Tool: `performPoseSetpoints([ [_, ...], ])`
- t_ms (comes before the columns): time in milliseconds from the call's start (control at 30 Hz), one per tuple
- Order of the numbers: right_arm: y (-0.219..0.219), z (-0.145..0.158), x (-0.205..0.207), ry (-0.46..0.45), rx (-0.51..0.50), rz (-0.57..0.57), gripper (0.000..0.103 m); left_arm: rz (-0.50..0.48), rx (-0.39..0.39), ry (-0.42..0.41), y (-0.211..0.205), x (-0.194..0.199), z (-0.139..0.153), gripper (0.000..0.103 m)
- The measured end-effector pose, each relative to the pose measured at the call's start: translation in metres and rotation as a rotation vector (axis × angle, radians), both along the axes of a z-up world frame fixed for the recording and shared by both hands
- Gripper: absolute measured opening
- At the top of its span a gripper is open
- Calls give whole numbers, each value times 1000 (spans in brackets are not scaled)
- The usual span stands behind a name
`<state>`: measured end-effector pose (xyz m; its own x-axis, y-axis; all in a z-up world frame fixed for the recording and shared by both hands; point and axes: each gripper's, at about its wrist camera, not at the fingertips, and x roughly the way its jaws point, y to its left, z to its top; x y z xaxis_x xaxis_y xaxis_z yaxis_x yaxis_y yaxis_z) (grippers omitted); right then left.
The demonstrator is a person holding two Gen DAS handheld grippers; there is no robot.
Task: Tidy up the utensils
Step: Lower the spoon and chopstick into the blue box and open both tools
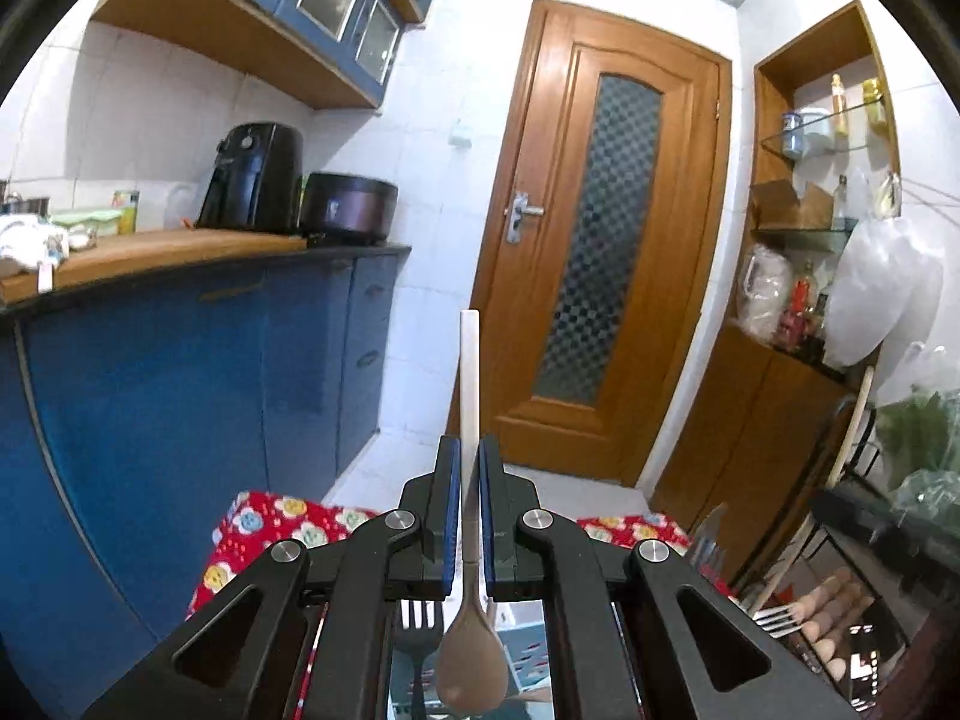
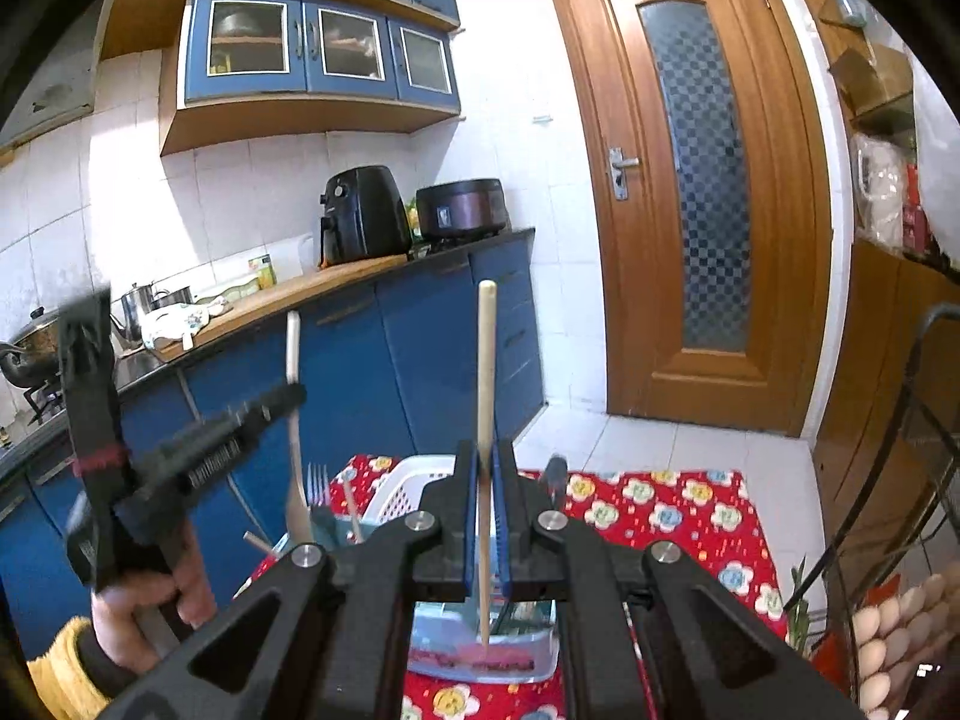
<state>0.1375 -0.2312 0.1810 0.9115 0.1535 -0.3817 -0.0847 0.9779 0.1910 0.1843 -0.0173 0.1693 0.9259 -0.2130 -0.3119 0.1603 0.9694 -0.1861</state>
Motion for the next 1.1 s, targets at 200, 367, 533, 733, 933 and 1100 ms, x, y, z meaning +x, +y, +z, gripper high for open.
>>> performPoseSetpoints([
  [200,8,-13,21,-5,-56,-22,6,-7,-20,45,4,10,-23,6],
  [367,9,-38,35,70,-40,-8,7,-24,0,62,4,10,-33,6],
  [533,2,-43,31,81,25,9,26,-37,-3,78,5,5,-32,14],
  [733,2,-25,8,22,20,14,34,-57,-4,45,5,-19,-13,40],
  [933,7,-14,-23,-11,21,23,39,-65,25,39,5,-53,3,45],
  [1100,17,-14,-55,-34,-1,37,45,-49,39,37,11,-91,3,60],
])
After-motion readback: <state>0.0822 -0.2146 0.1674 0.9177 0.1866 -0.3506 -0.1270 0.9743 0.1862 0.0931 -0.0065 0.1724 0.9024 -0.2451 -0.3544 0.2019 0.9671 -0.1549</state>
